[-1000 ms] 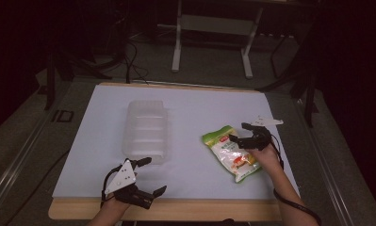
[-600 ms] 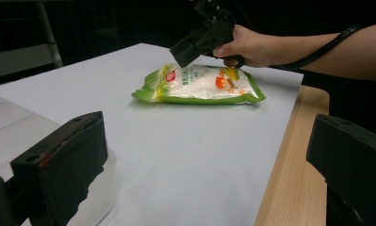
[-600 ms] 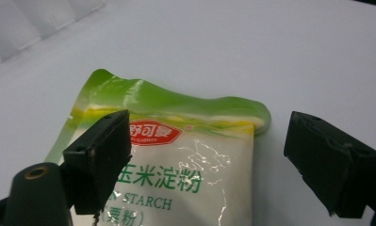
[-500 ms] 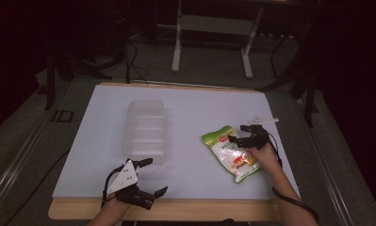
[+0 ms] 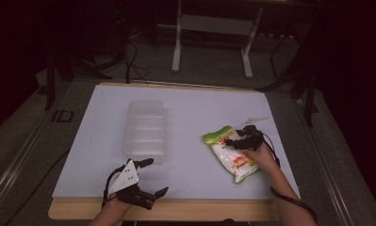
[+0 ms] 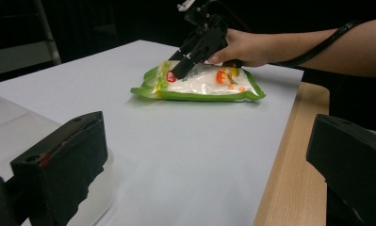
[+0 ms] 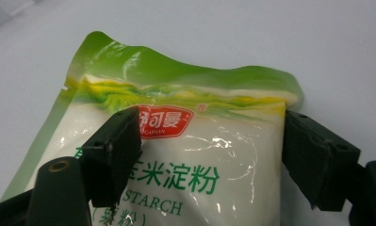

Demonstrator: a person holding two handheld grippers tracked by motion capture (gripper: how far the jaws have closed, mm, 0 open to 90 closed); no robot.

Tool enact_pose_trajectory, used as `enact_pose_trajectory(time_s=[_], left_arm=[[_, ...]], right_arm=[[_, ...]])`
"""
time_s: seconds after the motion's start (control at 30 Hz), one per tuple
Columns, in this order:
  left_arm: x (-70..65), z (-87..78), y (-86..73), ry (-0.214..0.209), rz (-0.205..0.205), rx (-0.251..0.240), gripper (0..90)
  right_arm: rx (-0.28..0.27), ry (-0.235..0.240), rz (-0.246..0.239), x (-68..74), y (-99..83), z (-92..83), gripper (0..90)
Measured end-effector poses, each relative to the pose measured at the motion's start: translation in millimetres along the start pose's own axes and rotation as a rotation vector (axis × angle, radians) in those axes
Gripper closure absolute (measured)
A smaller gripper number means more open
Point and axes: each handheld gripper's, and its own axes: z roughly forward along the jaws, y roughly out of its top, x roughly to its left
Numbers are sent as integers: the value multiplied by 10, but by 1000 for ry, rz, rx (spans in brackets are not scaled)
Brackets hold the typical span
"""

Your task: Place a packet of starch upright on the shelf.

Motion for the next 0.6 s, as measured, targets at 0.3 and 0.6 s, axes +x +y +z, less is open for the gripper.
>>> enact_pose_trajectory(time_s=[0.3, 0.6], left_arm=[[-7, 8, 1, -4, 2, 4, 0], [-4, 4, 6, -4, 1, 1, 0]], right_arm=[[55, -24, -28, 68, 50, -17, 631], [43, -20, -58, 150, 101, -118, 859]])
